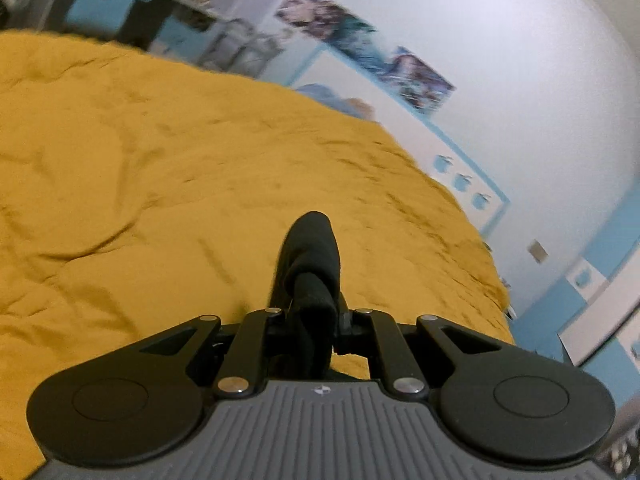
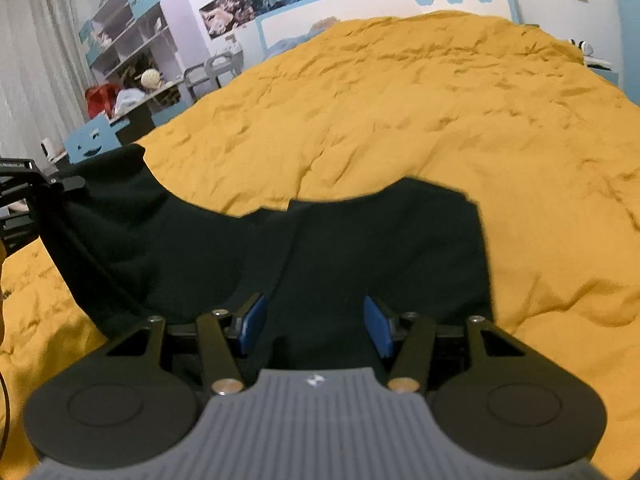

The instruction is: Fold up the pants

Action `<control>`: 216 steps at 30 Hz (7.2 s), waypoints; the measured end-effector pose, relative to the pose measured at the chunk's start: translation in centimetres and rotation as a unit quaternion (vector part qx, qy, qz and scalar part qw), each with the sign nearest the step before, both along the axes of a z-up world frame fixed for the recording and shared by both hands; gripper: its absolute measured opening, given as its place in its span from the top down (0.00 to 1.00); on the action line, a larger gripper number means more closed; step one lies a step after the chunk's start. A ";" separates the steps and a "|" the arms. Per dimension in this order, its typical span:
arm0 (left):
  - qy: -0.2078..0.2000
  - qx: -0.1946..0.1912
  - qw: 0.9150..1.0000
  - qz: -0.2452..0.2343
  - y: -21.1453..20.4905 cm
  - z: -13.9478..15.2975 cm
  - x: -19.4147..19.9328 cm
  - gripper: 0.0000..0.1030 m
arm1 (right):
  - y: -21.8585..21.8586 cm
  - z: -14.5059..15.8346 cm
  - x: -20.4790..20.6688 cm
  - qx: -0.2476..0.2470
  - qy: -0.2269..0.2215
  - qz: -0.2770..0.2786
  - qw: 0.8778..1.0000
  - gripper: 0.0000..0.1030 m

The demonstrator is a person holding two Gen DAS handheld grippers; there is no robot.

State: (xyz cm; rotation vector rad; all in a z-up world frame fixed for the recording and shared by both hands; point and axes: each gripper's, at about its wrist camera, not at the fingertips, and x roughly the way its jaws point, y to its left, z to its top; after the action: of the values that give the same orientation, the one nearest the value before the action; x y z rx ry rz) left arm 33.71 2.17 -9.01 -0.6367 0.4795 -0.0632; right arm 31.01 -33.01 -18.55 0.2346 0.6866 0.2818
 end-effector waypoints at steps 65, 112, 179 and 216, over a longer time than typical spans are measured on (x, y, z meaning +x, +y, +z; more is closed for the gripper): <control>0.077 0.200 0.963 -0.164 -10.9 -2.6 -4.6 0.45 | -12.3 2.0 -1.3 0.152 0.068 -0.034 0.986 0.50; 0.104 0.152 0.951 -0.247 -8.4 -1.6 3.9 0.42 | -9.0 3.0 -1.3 0.049 0.013 0.067 0.996 0.71; 0.206 -0.036 0.905 -0.370 -7.0 -10.5 7.3 0.14 | -11.1 -5.5 4.5 0.234 0.164 0.025 0.958 0.36; 0.136 -0.046 0.894 -0.424 -10.1 -2.2 2.9 0.67 | -9.3 0.6 2.5 0.290 0.076 0.091 0.950 0.75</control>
State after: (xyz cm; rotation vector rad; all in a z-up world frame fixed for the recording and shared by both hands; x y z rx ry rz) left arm 36.64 -7.93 -11.17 -0.4893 1.0089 -0.8397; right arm 33.49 -42.34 -17.99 0.7642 0.7666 0.6484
